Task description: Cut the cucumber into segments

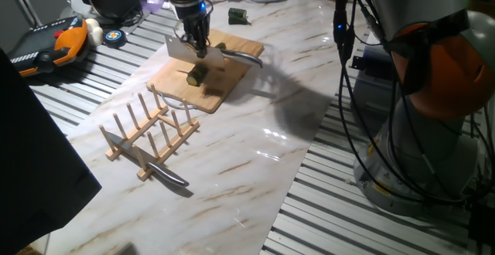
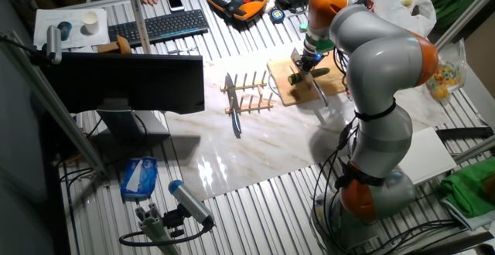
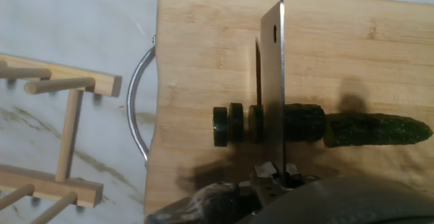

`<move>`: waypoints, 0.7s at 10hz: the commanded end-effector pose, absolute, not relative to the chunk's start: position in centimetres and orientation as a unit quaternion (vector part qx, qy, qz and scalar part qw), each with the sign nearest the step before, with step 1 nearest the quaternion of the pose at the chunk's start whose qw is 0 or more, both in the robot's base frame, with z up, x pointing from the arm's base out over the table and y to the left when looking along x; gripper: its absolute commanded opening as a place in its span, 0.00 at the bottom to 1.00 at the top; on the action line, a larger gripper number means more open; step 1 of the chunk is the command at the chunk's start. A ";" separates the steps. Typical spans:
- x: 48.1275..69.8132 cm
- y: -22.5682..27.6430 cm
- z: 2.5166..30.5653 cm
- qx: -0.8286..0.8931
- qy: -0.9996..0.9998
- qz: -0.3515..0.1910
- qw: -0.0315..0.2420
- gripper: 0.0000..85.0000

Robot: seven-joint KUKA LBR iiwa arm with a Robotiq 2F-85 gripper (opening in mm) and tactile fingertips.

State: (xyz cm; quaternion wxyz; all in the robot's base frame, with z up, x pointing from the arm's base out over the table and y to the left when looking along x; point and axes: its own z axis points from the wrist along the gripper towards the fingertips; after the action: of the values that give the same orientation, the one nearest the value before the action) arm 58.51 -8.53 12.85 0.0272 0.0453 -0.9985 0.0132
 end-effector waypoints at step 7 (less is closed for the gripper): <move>59.1 -10.2 12.3 0.052 -0.998 0.001 0.032 0.01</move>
State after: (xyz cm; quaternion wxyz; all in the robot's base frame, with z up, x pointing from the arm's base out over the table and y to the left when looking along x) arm 59.10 -10.19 12.28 0.0315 0.0522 -0.9981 0.0002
